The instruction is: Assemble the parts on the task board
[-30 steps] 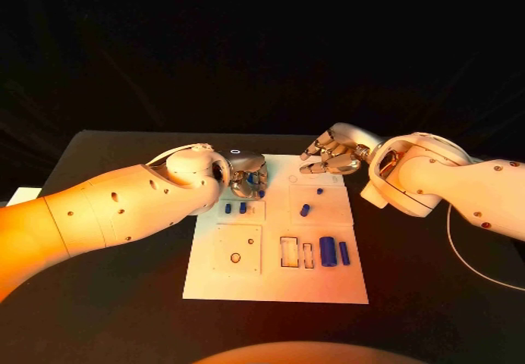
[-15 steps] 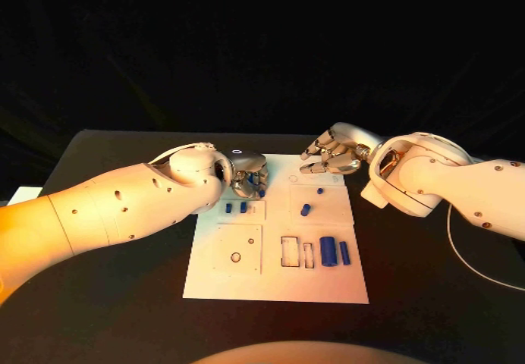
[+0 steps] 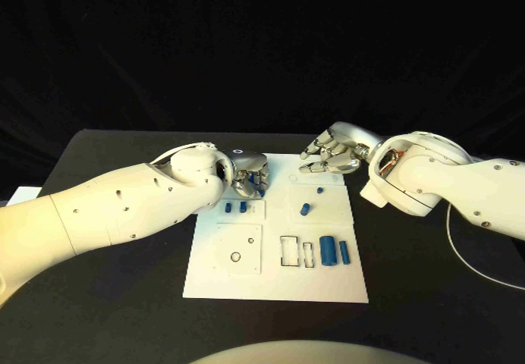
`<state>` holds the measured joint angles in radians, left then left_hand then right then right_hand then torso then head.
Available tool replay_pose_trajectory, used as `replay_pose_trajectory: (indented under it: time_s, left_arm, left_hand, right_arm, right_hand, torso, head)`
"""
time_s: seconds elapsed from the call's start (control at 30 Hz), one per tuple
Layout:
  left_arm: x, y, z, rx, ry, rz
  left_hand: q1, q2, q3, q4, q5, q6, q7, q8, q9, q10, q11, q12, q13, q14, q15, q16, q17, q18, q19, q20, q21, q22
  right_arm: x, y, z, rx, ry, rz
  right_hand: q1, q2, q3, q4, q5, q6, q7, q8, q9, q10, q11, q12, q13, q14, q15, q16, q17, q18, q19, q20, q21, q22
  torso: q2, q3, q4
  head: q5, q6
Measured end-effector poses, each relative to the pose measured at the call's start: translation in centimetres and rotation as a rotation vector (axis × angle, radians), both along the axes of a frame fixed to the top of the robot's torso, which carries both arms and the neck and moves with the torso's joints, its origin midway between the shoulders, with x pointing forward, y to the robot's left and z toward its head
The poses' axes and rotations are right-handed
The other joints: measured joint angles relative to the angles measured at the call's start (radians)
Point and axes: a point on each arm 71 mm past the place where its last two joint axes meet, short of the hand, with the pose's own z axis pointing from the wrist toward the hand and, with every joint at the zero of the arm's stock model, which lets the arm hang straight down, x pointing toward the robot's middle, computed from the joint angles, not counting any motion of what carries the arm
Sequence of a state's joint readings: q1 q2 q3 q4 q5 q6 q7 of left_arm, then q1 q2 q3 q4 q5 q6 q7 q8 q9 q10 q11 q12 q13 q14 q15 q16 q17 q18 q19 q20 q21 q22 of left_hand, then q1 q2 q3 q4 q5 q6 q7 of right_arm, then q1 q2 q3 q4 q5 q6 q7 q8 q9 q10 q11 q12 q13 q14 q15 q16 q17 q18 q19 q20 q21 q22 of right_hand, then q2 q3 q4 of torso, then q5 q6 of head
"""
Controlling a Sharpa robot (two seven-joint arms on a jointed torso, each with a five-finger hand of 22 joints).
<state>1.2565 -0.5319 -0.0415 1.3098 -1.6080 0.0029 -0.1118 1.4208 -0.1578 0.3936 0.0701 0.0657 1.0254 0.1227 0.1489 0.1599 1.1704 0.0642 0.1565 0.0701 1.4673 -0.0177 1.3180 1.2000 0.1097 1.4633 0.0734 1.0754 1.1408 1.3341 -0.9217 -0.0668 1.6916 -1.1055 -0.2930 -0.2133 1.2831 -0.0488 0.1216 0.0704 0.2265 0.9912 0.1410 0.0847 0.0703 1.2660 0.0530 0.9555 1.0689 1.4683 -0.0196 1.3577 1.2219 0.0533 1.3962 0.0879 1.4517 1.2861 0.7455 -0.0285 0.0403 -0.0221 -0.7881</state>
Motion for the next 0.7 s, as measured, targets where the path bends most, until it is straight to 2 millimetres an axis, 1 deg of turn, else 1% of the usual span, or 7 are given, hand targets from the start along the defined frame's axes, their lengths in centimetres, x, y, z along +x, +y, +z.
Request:
replay_pose_trajectory:
  time_s: [0.23,0.27,0.33,0.37,0.53,0.63,0.7]
  left_arm:
    - [-0.01,-0.05,-0.01,0.000,0.002,0.003]
    - [-0.01,-0.05,-0.01,0.000,0.002,0.004]
    - [-0.01,-0.09,-0.01,0.000,0.003,0.003]
    - [-0.02,-0.11,-0.01,-0.001,0.003,0.003]
    - [-0.04,-0.14,-0.06,-0.003,0.007,0.004]
    - [-0.03,-0.14,-0.11,-0.005,0.009,0.005]
    - [-0.02,-0.12,-0.13,-0.007,0.011,0.005]
  left_hand:
    - [0.000,0.000,0.004,-0.004,0.000,0.001,0.001,0.000,-0.001,0.000,0.000,-0.006,0.000,0.000,0.000,0.000,-0.001,0.000,0.000,0.000,0.005,0.002]
    - [0.000,0.000,0.009,-0.005,0.000,0.004,0.004,0.000,-0.002,0.003,-0.003,-0.006,0.000,0.000,0.000,0.000,-0.002,0.000,0.000,0.000,0.005,0.004]
    - [0.007,0.007,0.014,-0.009,0.000,0.010,0.002,0.000,-0.003,0.009,-0.001,-0.006,0.000,0.000,0.000,0.000,-0.003,0.000,0.000,0.000,0.005,0.006]
    - [0.008,0.008,0.018,-0.013,0.000,0.014,0.000,0.000,-0.003,0.014,-0.003,-0.006,-0.001,0.000,0.000,0.000,-0.003,0.000,0.000,0.000,0.008,0.007]
    - [0.028,0.028,0.047,-0.034,0.000,0.042,-0.005,0.000,-0.004,0.043,-0.013,-0.007,0.004,0.000,-0.007,0.000,-0.005,0.000,0.000,0.000,0.017,0.018]
    - [0.031,0.032,0.062,-0.044,-0.007,0.060,-0.009,-0.003,-0.005,0.062,-0.018,-0.009,0.006,-0.003,-0.011,0.000,-0.006,0.000,0.004,-0.004,0.028,0.027]
    - [0.026,0.037,0.069,-0.050,-0.009,0.072,-0.011,-0.003,-0.005,0.068,-0.018,-0.009,0.008,-0.001,-0.013,0.000,-0.006,0.000,0.004,-0.004,0.028,0.031]
  right_arm:
    - [0.02,0.04,0.00,0.000,0.000,0.001]
    - [0.02,0.05,0.00,0.000,0.000,0.001]
    - [0.02,0.06,-0.01,0.000,0.000,0.001]
    - [0.02,0.06,-0.01,0.000,0.000,0.001]
    - [0.03,0.07,-0.01,0.000,0.000,0.001]
    - [0.03,0.06,-0.01,0.000,0.000,0.001]
    - [0.03,0.06,-0.01,0.000,0.000,0.001]
  right_hand:
    - [0.000,0.000,0.000,0.000,0.000,0.000,0.000,0.000,0.000,0.000,0.000,0.000,0.000,0.000,0.000,0.000,0.000,0.000,0.000,0.000,0.000,0.000]
    - [0.000,0.000,0.000,0.000,0.000,0.000,0.000,0.000,0.000,0.000,0.000,0.000,0.000,0.000,0.000,0.000,0.000,0.000,0.000,0.000,0.000,0.000]
    - [0.000,0.000,0.000,0.000,0.000,0.000,0.000,0.000,0.000,0.000,0.000,0.000,0.000,0.000,0.000,0.000,0.000,0.000,0.000,0.000,0.000,0.000]
    - [0.000,0.000,0.000,0.000,0.000,0.000,0.000,0.000,0.000,0.000,0.000,0.000,0.000,0.000,0.000,0.000,0.000,0.000,0.000,0.000,0.000,0.000]
    - [0.000,0.000,0.000,0.000,0.000,0.000,0.000,0.000,0.000,0.000,0.000,0.000,0.000,0.000,0.000,0.000,0.000,0.000,0.000,0.000,0.000,0.000]
    - [0.000,0.000,0.000,0.000,0.000,0.000,0.000,0.000,0.000,0.000,0.000,0.000,0.000,0.000,0.000,0.000,0.000,0.000,0.000,0.000,0.000,0.000]
    - [0.000,0.000,0.000,0.000,0.000,0.000,0.000,0.000,0.000,0.000,0.000,0.000,0.000,0.000,0.000,0.000,0.000,0.000,0.000,0.000,0.000,0.000]
  torso:
    - [0.000,0.0000,0.0000]
    - [0.000,0.0000,0.0000]
    - [0.000,0.0000,0.0000]
    - [0.000,0.0000,0.0000]
    - [0.000,0.0000,-0.0002]
    - [0.000,0.0000,-0.0001]
    - [0.000,0.0000,-0.0001]
  head:
    - [0.000,-0.001]
    - [0.000,-0.001]
    - [0.000,-0.001]
    - [0.000,-0.001]
    - [0.000,-0.001]
    - [0.000,-0.002]
    - [-0.001,-0.003]
